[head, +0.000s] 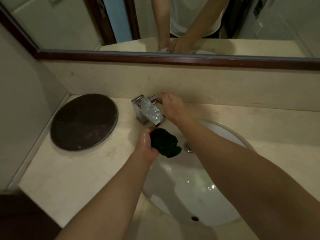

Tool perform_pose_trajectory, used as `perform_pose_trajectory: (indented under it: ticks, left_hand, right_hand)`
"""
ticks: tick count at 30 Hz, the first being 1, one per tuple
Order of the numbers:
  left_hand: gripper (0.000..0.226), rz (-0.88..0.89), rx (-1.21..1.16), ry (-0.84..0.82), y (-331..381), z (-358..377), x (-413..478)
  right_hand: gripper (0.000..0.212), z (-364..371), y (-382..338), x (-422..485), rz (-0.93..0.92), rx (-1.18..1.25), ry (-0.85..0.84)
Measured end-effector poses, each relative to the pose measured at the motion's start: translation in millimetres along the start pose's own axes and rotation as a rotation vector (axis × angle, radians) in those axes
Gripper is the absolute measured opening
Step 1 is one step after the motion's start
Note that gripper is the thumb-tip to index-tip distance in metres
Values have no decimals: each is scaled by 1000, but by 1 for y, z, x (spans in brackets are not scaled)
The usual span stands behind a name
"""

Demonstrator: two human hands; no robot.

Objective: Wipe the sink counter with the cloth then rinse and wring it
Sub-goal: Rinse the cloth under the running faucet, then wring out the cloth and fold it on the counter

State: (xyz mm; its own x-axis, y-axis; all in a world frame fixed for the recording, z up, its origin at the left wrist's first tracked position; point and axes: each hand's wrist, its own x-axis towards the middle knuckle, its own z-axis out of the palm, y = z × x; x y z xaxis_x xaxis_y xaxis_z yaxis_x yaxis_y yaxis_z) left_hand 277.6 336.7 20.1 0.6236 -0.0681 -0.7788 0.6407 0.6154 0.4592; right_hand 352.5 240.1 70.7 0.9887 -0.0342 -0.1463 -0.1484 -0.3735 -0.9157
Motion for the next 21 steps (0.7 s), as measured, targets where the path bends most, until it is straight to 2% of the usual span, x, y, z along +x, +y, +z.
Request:
perform_pose_trajectory:
  ticks: [5, 6, 9, 11, 13, 17, 21]
  left_hand:
    - [18, 14, -14, -12, -8, 11, -11]
    - [18, 14, -11, -14, -11, 12, -14]
    - [15, 32, -7, -35, -21, 14, -28]
    - [12, 49, 7, -53, -25, 14, -36]
    - [12, 62, 25, -70, -29, 13, -45]
    - [24, 136, 49, -107, -30, 19, -65]
    - [18, 424, 345, -77, -13, 5, -80]
  right_hand:
    - [44, -20, 18, -19, 71, 129, 2]
    - [45, -25, 27, -25, 111, 98, -48]
    - [36, -43, 58, -56, 330, -27, -440]
    - [43, -53, 74, -73, 394, -33, -550]
    - [37, -63, 72, -87, 352, -53, -517]
    - [33, -81, 46, -101, 120, -297, -378]
    - [29, -105, 6, -106, -49, -385, -153]
